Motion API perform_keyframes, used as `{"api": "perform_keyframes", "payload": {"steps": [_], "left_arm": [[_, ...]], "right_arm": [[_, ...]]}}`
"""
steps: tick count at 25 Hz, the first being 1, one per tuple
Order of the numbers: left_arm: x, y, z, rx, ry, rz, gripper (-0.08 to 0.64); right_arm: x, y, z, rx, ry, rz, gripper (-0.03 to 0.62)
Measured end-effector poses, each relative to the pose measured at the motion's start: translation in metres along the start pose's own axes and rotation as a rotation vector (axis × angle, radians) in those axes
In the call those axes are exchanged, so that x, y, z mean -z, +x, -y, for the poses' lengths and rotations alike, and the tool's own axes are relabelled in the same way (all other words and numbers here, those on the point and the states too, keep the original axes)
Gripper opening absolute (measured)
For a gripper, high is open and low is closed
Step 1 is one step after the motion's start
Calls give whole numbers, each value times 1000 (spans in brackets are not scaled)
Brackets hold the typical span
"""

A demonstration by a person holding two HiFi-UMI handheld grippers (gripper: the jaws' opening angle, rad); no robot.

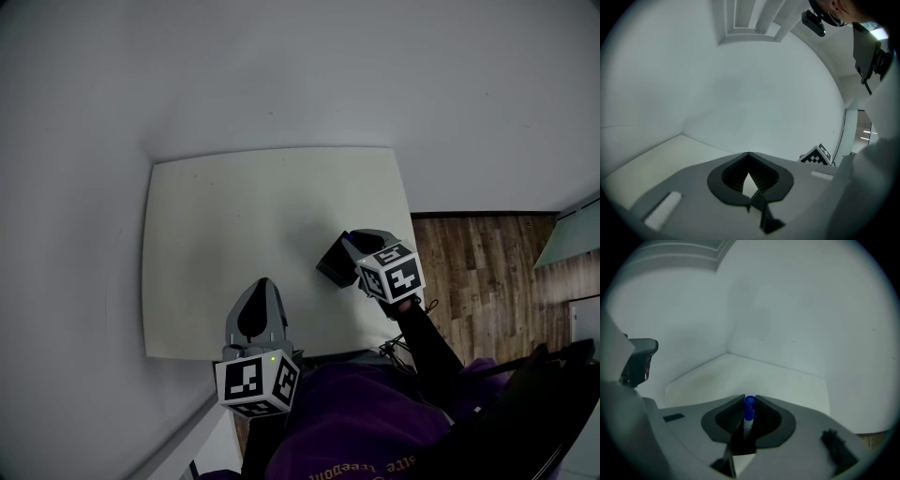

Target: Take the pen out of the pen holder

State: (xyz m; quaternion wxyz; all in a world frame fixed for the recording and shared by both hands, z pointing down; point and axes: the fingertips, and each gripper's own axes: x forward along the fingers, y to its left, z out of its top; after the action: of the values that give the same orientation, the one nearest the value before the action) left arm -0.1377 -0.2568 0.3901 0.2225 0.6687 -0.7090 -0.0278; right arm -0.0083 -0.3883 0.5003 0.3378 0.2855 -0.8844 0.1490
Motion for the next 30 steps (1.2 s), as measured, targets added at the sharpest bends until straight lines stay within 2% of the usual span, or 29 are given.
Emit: {"api": "perform_keyframes", "payload": {"steps": [15,30], "left_arm": [[-8,-2,-5,41,-6,14,8],[-12,-6,-5,79,24,9,8]], "right_arm": [[-16,-27,0,76,30,79,75],[-40,-54,-7,118,37,173,75]]}}
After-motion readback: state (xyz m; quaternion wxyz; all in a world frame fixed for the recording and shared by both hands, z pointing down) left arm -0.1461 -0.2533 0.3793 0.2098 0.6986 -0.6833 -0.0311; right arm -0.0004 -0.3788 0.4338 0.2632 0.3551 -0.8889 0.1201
